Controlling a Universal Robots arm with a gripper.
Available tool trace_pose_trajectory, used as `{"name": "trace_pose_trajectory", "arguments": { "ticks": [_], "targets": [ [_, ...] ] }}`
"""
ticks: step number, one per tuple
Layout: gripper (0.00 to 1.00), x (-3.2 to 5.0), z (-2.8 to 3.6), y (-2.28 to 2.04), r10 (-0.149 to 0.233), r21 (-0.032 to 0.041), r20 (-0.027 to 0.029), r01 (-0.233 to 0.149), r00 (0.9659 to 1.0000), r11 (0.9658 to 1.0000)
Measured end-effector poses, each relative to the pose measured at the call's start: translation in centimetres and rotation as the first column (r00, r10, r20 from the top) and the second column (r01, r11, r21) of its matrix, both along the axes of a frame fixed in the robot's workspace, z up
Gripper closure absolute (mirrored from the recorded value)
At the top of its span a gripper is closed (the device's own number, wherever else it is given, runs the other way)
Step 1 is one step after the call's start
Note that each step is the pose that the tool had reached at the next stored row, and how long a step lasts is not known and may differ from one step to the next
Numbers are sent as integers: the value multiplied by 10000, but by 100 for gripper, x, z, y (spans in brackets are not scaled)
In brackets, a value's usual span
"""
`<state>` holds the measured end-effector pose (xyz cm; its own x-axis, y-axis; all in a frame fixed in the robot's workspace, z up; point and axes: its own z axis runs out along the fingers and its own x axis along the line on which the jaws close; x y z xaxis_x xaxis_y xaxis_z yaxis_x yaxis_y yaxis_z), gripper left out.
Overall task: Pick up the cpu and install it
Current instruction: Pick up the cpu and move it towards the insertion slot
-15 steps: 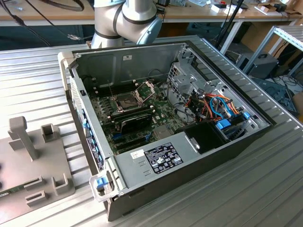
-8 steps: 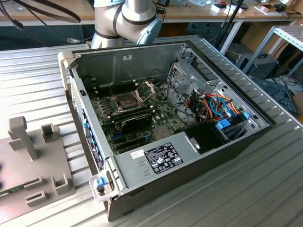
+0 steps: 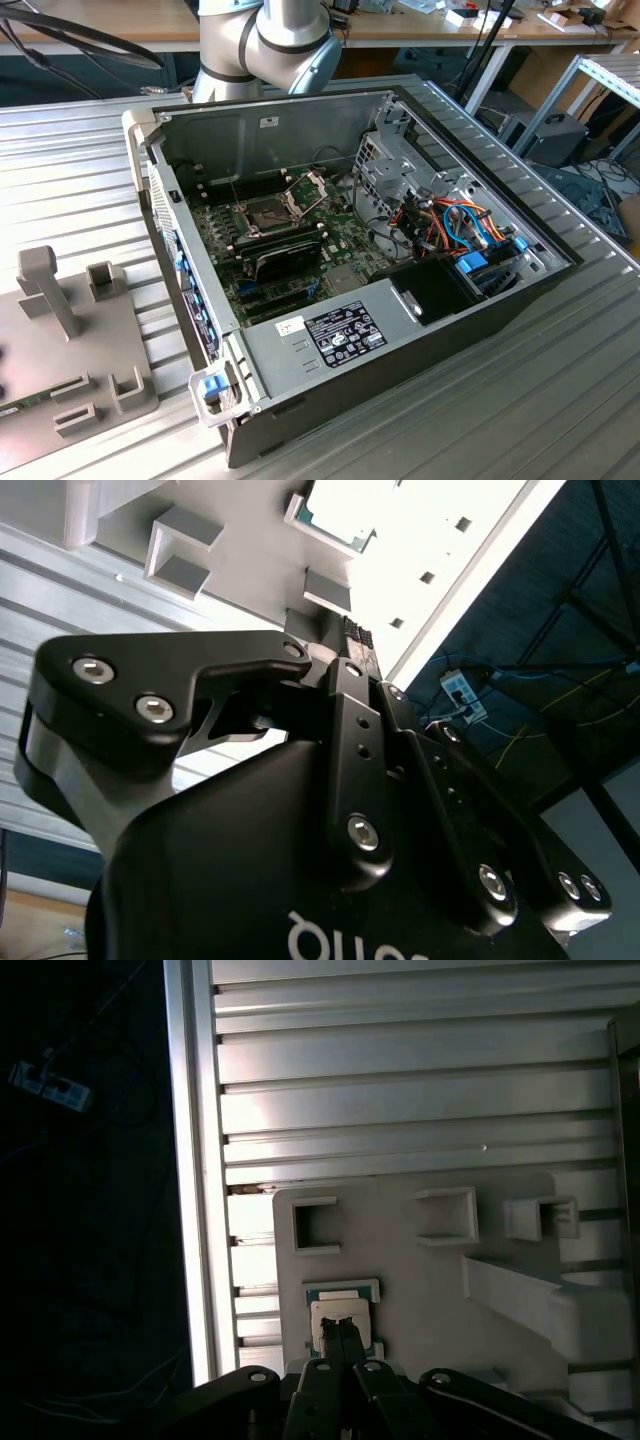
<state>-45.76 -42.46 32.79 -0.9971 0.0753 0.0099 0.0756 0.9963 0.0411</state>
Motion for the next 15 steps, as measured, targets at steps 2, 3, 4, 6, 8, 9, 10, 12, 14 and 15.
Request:
{"name": "trace_pose_trajectory", "arguments": {
  "ticks": [2,3,4,6,8,9,10,12,14,15],
  "targets": [
    [89,0,-7,0,0,2,3,0,10000,10000],
    [89,0,-7,0,0,2,3,0,10000,10000],
    [89,0,-8,0,0,1,2,0,10000,10000],
    [89,0,-8,0,0,2,3,0,10000,10000],
    [89,0,-8,0,0,2,2,0,10000,10000],
    [89,0,-8,0,0,2,2,0,10000,10000],
    [89,0,-8,0,0,1,3,0,10000,10000],
    [89,0,-9,0,0,2,3,0,10000,10000],
    [83,0,-9,0,0,2,3,0,10000,10000],
    [76,0,-9,0,0,2,3,0,10000,10000]
  ]
}}
